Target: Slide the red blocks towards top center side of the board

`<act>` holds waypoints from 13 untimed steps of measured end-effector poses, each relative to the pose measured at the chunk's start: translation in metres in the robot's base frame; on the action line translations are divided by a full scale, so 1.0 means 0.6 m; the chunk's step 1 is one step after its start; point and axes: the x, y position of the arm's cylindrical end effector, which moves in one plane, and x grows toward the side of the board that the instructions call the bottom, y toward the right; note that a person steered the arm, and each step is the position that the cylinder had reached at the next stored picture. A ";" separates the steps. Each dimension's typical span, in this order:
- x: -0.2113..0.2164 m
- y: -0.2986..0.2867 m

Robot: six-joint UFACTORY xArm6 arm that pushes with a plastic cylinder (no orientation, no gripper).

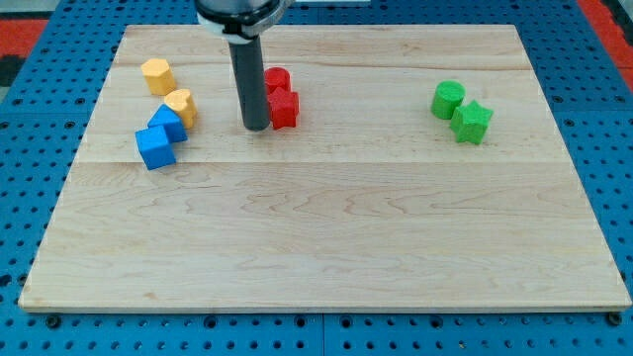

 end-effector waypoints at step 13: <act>-0.137 0.055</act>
